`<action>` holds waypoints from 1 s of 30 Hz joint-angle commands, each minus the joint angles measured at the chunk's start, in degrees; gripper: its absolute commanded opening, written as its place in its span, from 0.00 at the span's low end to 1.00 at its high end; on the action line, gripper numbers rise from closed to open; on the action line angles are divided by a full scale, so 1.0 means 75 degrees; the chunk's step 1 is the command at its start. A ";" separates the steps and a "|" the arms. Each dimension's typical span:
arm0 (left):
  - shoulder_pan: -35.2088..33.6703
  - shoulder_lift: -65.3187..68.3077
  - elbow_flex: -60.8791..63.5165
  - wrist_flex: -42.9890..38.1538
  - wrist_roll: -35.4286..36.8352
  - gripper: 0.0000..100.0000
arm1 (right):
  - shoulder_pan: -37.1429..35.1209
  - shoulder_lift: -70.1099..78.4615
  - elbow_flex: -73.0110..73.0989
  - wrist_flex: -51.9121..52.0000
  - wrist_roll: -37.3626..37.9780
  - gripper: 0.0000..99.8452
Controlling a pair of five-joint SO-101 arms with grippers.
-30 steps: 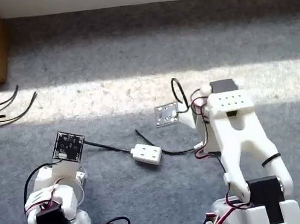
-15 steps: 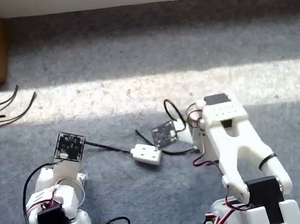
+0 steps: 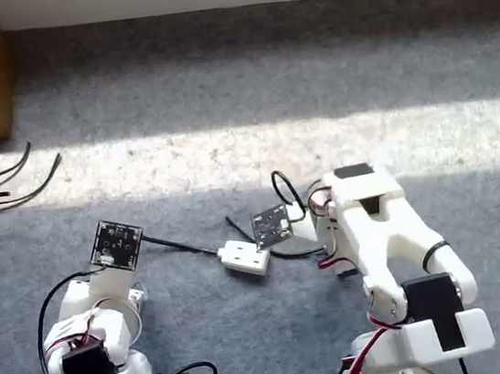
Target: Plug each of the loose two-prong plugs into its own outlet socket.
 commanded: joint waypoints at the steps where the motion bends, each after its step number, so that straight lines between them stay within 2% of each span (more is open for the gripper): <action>1: -0.0053 0.0006 -0.0029 -0.0105 0.0059 0.21 | 0.0006 0.0018 -0.0475 -0.0064 -0.0164 0.38; 6: -0.0053 0.0006 -0.0018 -0.0105 0.0047 0.21 | 0.0041 0.0029 -0.0451 -0.0053 -0.0399 0.38; 10: -0.0053 0.0006 -0.0018 -0.0105 0.0047 0.21 | -0.0100 -0.0006 -0.0451 -0.0053 -0.0750 0.30; 16: 0.0334 0.0006 0.0158 -0.0105 0.0035 0.21 | -0.0264 -0.0006 -0.0451 -0.0064 -0.0762 0.30; 23: 0.0346 0.0006 0.0170 -0.0105 0.0035 0.21 | -0.0651 -0.0018 0.0229 -0.0123 -0.0762 0.30; 27: 0.0358 0.0006 0.0170 -0.0105 0.0035 0.21 | -0.0522 0.0006 0.0287 -0.0193 -0.0750 0.30; 30: 0.0358 0.0006 0.0170 -0.0094 0.0035 0.21 | -0.0334 0.0029 0.0334 -0.0744 -0.0750 0.30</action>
